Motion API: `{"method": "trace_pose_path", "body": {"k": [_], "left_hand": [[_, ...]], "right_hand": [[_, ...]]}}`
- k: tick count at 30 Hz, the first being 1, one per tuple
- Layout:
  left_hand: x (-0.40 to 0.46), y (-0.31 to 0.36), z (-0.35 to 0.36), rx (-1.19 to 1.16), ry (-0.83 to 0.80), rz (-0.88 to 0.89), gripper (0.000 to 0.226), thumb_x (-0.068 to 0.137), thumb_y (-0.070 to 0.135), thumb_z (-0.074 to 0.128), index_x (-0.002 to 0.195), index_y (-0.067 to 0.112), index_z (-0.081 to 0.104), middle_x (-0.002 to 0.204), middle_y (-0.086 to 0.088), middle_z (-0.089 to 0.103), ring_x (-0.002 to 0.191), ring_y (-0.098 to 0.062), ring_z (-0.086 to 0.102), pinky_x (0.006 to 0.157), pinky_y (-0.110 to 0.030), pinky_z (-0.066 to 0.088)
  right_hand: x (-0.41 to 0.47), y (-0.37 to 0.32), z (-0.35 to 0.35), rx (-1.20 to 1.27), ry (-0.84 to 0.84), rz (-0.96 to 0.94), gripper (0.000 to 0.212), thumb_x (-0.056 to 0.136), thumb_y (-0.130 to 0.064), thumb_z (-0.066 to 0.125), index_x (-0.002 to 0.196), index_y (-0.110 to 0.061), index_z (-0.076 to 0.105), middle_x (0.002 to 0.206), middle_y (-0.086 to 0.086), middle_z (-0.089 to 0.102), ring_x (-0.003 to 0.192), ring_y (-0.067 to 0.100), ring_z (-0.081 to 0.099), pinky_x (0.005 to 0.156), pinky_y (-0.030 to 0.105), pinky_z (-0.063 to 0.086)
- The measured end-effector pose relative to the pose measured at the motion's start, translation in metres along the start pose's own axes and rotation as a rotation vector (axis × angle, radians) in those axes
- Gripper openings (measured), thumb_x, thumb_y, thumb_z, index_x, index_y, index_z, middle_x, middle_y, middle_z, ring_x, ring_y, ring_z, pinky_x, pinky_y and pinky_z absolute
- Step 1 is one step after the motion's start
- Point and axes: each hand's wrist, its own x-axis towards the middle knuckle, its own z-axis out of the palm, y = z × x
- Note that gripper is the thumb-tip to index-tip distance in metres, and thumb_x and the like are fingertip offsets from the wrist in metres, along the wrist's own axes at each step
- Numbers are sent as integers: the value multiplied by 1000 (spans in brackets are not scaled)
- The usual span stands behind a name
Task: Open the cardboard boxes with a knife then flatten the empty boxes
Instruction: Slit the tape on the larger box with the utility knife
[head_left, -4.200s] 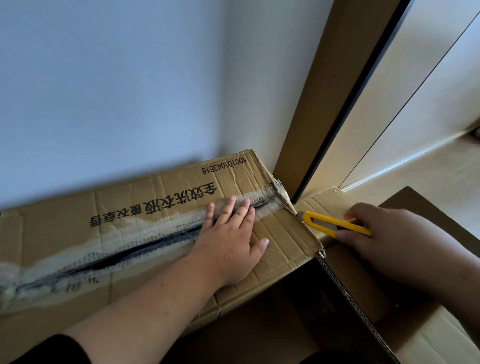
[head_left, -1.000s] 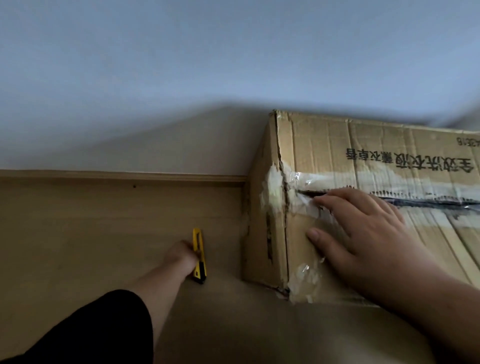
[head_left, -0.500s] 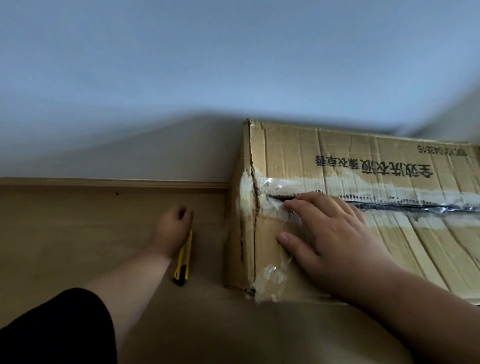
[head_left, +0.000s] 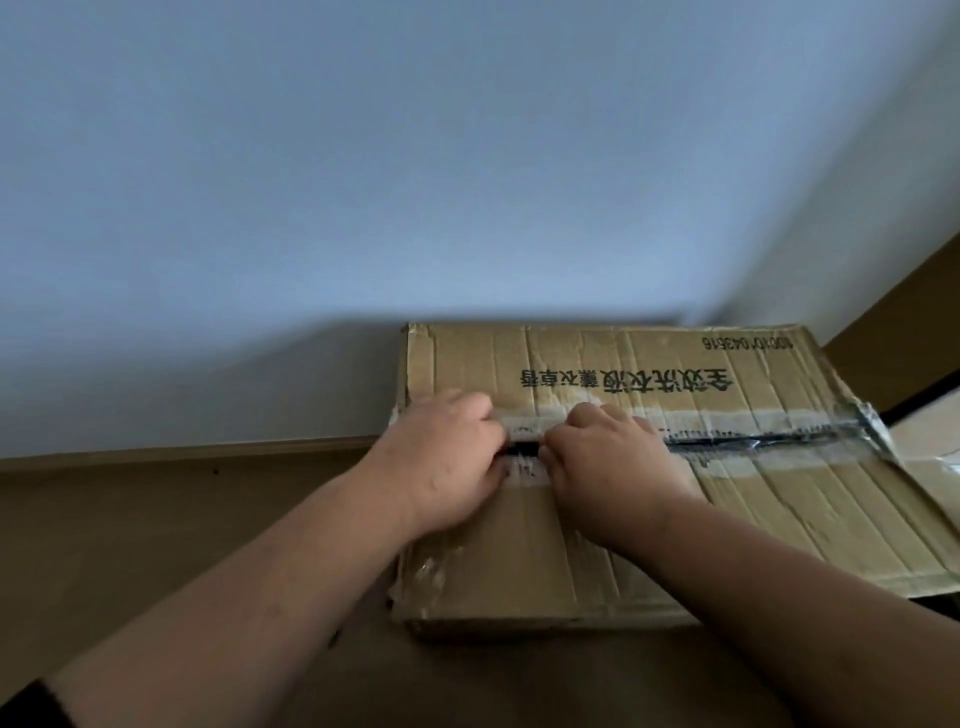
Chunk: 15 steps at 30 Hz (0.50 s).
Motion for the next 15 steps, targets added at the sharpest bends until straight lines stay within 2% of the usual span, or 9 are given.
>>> {"method": "trace_pose_path", "body": {"k": [3,9,15], "left_hand": [[5,13,7,96,-70,-42,38,98,43,38,111,21,66,103,-1,56,104,-23,52,86,-39,43],[10,29,10,123,-152,-187,47,103,48,27,109,23,67,99,2,50,100,-21,51,84,-39,38],[16,35,13,173,-174,-248,33,101,36,43,113,21,70,104,0,53,104,-23,51,90,-40,38]], "right_hand": [[0,2,2,-20,-6,-30,30,101,-36,39,115,-27,64,121,3,56,117,26,49,99,43,39],[-1,8,5,-8,-64,-58,34,101,-38,37,119,-23,63,123,6,57,116,28,49,98,46,37],[8,14,3,43,-80,1,30,100,-33,43,115,-20,65,118,6,61,110,27,55,96,44,40]]}}
